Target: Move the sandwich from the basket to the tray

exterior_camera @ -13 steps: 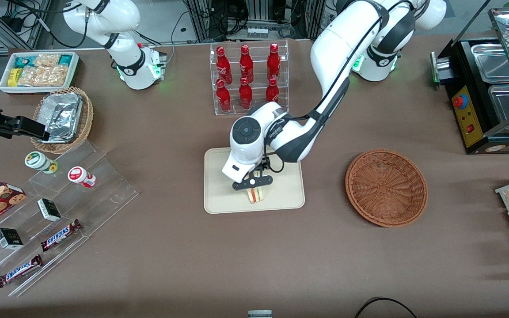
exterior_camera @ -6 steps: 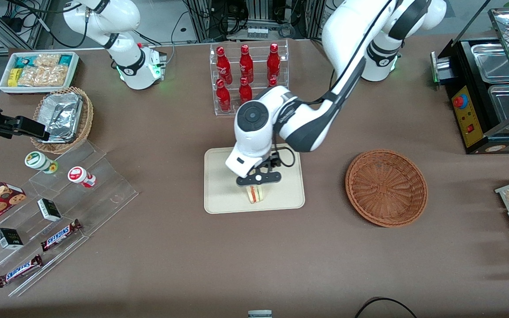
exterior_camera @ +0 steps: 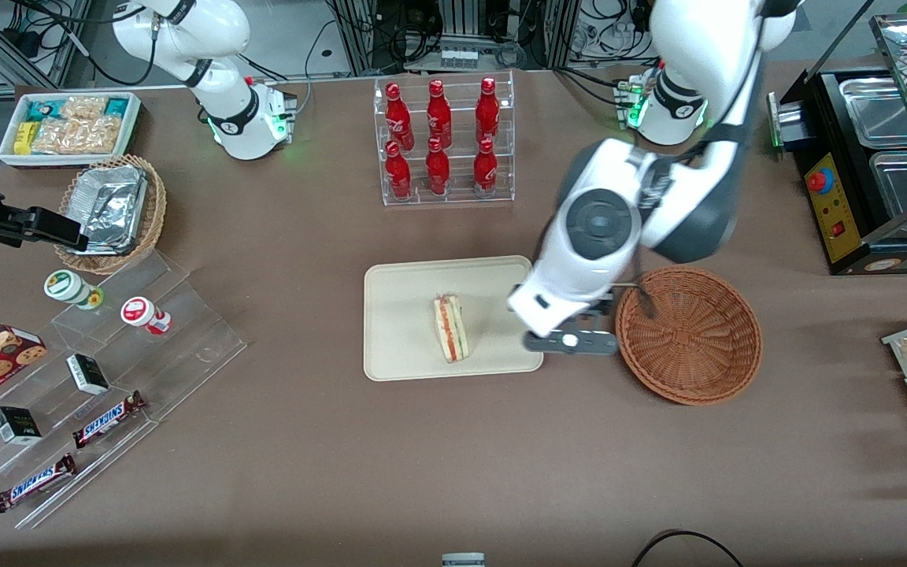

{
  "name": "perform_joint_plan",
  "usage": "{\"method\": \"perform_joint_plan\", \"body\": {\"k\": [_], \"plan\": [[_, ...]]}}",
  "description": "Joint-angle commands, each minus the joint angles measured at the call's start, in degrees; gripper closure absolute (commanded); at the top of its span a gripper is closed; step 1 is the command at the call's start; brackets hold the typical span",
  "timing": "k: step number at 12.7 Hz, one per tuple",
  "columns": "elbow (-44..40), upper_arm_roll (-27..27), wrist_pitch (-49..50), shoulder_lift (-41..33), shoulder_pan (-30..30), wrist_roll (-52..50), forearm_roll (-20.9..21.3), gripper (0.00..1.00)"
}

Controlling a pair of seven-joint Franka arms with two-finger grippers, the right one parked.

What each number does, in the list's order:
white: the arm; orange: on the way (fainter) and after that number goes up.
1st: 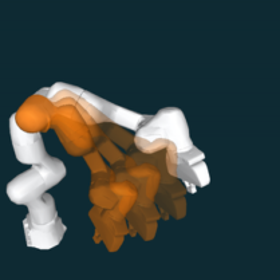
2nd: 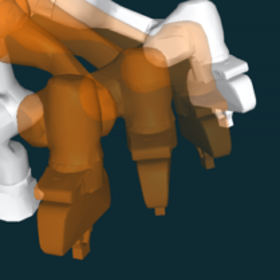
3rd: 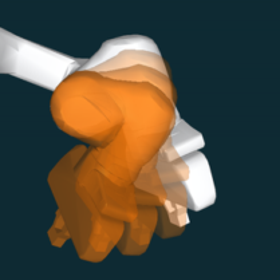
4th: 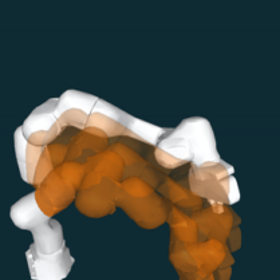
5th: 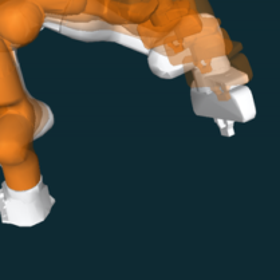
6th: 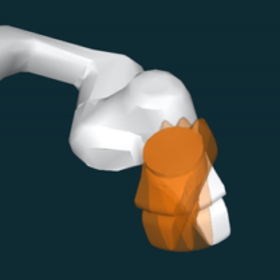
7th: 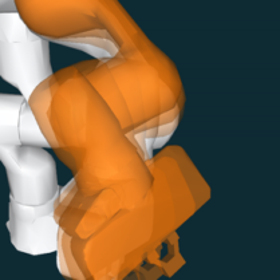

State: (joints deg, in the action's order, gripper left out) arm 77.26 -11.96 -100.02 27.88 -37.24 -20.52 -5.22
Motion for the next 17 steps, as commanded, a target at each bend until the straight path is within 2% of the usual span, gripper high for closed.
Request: {"method": "perform_joint_plan", "body": {"k": [1, 3, 6, 8, 12, 13, 14, 15, 17], "plan": [[5.9, -3.6, 0.8, -4.7, -0.9, 4.0, -0.9, 0.0], [6.0, -5.9, 2.1, -5.7, -1.0, 6.1, -0.8, 0.0], [5.8, -6.3, 4.8, -7.9, -0.9, 8.1, -0.4, 0.0], [6.0, -9.4, 7.4, -9.7, -1.1, 9.4, -0.1, 0.0], [9.0, -11.1, 10.5, -15.9, -0.6, 13.7, 2.8, 0.0], [9.0, -9.6, 11.9, -16.6, 5.1, 15.1, 2.8, 0.0], [8.9, -4.7, 13.3, -17.8, 8.9, 16.4, 3.0, 0.0], [8.9, -3.2, 14.1, -18.3, 12.0, 16.6, 3.0, 0.0], [9.2, 4.1, 15.6, -20.2, 19.8, 16.7, 3.7, 0.0]]}}
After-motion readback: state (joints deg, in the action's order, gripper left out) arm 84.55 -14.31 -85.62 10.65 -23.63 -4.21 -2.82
